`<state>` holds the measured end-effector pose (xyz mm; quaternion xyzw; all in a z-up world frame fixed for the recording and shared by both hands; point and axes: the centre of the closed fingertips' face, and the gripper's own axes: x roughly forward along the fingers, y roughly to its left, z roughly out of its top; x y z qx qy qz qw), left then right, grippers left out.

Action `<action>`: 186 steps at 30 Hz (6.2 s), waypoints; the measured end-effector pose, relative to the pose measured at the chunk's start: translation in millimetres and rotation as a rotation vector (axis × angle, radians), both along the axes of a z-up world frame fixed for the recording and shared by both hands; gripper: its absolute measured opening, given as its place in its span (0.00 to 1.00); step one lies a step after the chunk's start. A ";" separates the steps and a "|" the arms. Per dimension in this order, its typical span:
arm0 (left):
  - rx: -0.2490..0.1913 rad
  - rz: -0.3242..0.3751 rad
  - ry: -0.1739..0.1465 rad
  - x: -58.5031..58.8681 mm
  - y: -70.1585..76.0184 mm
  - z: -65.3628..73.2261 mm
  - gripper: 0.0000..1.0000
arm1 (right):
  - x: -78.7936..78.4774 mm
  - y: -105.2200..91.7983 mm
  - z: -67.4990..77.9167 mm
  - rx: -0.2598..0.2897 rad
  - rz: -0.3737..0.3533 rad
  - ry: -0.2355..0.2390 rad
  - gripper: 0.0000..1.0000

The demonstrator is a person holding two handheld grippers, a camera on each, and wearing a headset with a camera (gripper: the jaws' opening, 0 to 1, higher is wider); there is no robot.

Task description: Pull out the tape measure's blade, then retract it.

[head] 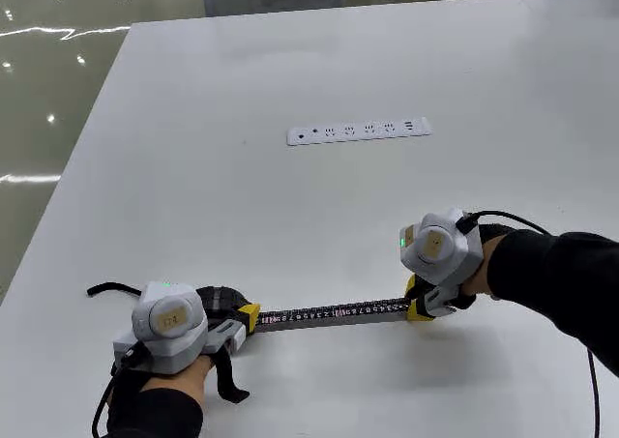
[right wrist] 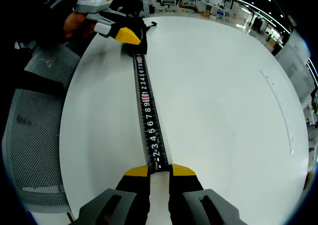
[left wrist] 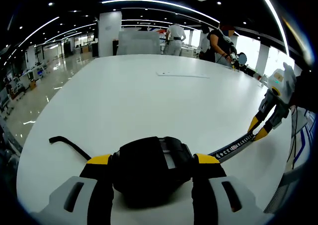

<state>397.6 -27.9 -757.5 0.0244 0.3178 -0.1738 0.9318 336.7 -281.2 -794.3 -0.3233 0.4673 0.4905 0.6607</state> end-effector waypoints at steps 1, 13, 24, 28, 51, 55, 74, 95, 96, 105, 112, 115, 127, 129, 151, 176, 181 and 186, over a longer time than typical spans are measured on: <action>0.000 0.000 0.000 -0.1 0.0 -0.1 0.58 | -0.1 0.2 0.1 0.000 0.002 -0.001 0.09; 0.002 -0.001 0.000 -0.7 0.0 -0.9 0.58 | -0.6 2.4 -0.1 -0.008 0.000 -0.001 0.09; 0.005 -0.006 0.005 -0.8 0.1 -1.3 0.58 | 0.0 5.2 -0.8 -0.021 0.059 -0.008 0.09; 0.005 -0.006 0.006 -0.4 0.3 -1.5 0.58 | 0.1 6.3 -1.2 -0.020 0.057 -0.004 0.09; 0.006 -0.005 0.007 0.5 0.5 -2.1 0.58 | 1.8 12.6 -2.6 -0.033 0.040 -0.001 0.09; 0.006 -0.004 0.007 0.5 0.4 -2.2 0.58 | 2.0 13.1 -2.6 -0.029 0.037 0.001 0.09; 0.006 -0.004 0.007 -0.1 0.4 -1.5 0.58 | 2.5 18.2 -2.1 -0.028 0.018 0.003 0.09; 0.003 -0.003 0.010 -0.3 0.2 -1.2 0.58 | 2.9 24.1 -2.1 -0.026 0.014 0.003 0.09; 0.003 -0.003 0.010 -0.3 0.1 -1.2 0.58 | 3.0 24.4 -2.2 -0.025 0.017 0.002 0.09; 0.002 -0.004 0.011 -0.1 0.3 -1.6 0.58 | 3.6 27.0 -2.4 -0.029 0.022 0.005 0.09; 0.001 -0.005 0.013 -0.3 0.0 -1.6 0.58 | 3.5 28.9 -2.6 -0.028 0.012 0.004 0.09; 0.001 -0.004 0.014 -0.5 -0.2 -1.6 0.58 | 3.3 29.3 -2.6 -0.025 0.013 0.003 0.09; -0.002 -0.003 0.014 -0.6 -0.5 -2.3 0.58 | 2.5 32.6 -2.3 -0.022 0.025 0.000 0.10; -0.003 -0.003 0.014 -0.8 -0.5 -2.2 0.58 | 2.6 33.4 -2.1 -0.019 0.018 0.003 0.10; 0.001 -0.005 0.016 -0.1 -0.5 -3.3 0.58 | 3.8 44.6 -1.9 -0.005 0.021 0.009 0.10; 0.001 -0.006 0.017 -0.2 -1.0 -2.9 0.58 | 5.2 54.6 -3.1 -0.021 0.075 -0.011 0.10; 0.000 -0.005 0.016 -0.3 -1.0 -2.9 0.59 | 5.3 56.8 -2.9 -0.025 0.071 -0.011 0.10; 0.000 -0.005 0.017 -0.4 -0.9 -2.6 0.59 | 5.8 58.3 -2.9 -0.023 0.068 -0.010 0.10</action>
